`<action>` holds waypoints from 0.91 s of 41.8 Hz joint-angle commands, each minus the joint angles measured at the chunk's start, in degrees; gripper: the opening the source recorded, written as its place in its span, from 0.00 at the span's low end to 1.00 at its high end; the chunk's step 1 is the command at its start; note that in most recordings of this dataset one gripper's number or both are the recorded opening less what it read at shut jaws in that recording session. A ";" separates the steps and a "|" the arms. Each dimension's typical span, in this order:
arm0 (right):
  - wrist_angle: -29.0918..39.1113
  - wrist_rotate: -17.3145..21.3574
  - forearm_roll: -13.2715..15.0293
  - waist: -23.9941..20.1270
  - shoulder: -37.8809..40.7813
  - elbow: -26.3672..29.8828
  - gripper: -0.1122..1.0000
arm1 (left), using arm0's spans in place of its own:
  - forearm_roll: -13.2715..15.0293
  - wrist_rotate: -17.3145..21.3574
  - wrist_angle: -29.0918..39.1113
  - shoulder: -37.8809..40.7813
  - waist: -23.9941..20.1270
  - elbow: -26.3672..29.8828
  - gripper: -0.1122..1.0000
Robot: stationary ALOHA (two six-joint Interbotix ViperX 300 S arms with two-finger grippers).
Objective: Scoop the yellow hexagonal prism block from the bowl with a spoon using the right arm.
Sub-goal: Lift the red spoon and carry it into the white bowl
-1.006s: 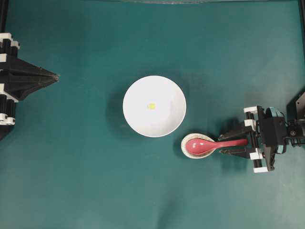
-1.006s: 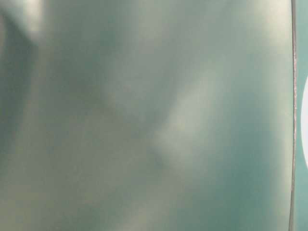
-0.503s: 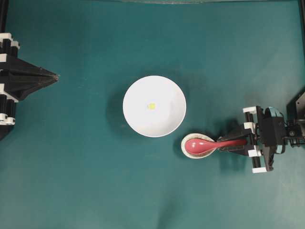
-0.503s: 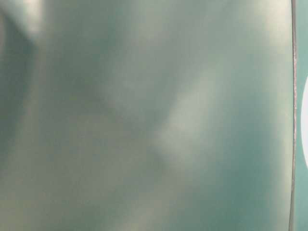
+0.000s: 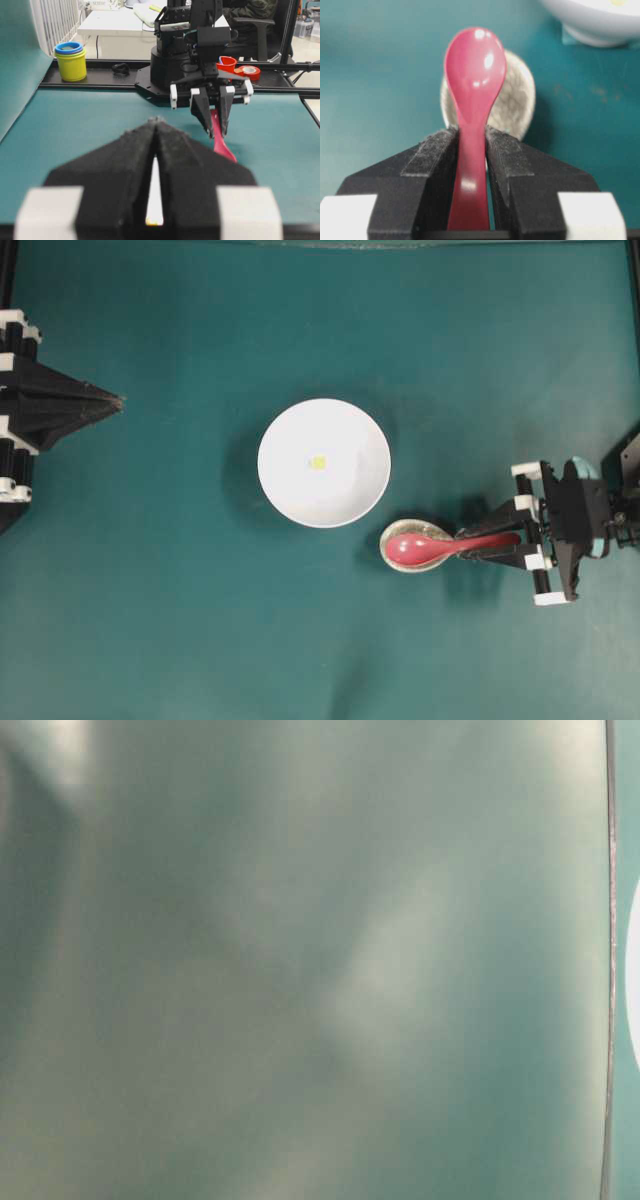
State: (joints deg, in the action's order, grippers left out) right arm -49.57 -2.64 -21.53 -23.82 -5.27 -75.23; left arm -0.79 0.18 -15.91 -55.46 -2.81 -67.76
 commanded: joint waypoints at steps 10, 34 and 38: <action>15.21 -3.16 -0.18 4.31 -12.48 4.31 0.33 | -0.18 0.09 -0.26 0.53 -0.09 1.23 0.10; 48.43 -14.06 1.14 23.03 -20.13 20.65 0.33 | -0.53 0.70 -0.35 0.00 0.00 1.41 0.10; 52.38 -14.41 1.67 25.05 -18.98 23.73 0.33 | -0.53 0.70 -0.26 0.00 0.00 1.41 0.10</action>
State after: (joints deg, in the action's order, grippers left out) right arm 0.09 -16.96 -20.30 -0.18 -24.52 -54.84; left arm -1.14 0.79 -15.91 -55.72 -2.81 -67.76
